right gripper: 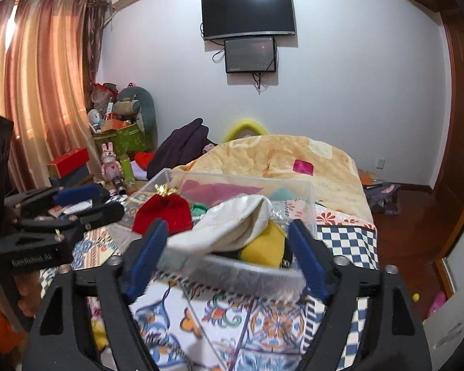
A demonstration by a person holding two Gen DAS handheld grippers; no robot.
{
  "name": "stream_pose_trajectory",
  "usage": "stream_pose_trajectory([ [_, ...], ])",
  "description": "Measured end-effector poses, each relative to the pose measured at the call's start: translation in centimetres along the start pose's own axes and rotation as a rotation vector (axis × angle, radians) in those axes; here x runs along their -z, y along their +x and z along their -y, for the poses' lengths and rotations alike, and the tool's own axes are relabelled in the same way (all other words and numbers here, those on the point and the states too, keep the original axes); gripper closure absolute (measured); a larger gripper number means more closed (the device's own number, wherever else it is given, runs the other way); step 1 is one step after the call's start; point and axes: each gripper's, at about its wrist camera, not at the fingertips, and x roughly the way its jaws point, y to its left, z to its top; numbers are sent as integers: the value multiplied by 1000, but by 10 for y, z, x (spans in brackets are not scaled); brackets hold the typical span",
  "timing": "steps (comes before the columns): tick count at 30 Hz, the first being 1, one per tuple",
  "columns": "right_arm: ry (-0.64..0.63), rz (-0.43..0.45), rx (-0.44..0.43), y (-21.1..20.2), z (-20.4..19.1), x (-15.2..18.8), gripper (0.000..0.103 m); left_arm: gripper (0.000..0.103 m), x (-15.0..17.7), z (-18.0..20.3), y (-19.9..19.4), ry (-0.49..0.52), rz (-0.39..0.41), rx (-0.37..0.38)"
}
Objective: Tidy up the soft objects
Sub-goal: 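Carry the red pouch and white pouch into the clear box and release, then grasp the floral scrunchie with the left gripper while the right grasps the braided bracelet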
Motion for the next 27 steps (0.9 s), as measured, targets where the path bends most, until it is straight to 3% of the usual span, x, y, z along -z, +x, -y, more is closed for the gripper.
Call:
stream_pose_trajectory([
  [4,-18,-22,-14,-7,-8,13,19,21,19,0,-13,9,-28,-8],
  [9,-24,-110,-65,3,-20,34,19,8,46,-3,-16,-9,-94,-23],
  [14,-40,-193,-86,12,-30,58,19,7,71,-3,-12,7,-150,-53],
  [21,-20,-305,-123,29,-35,86,19,6,110,-12,1,-51,-275,-26],
  [27,-63,-328,-128,35,-48,95,20,6,130,-11,2,-36,-301,-42],
])
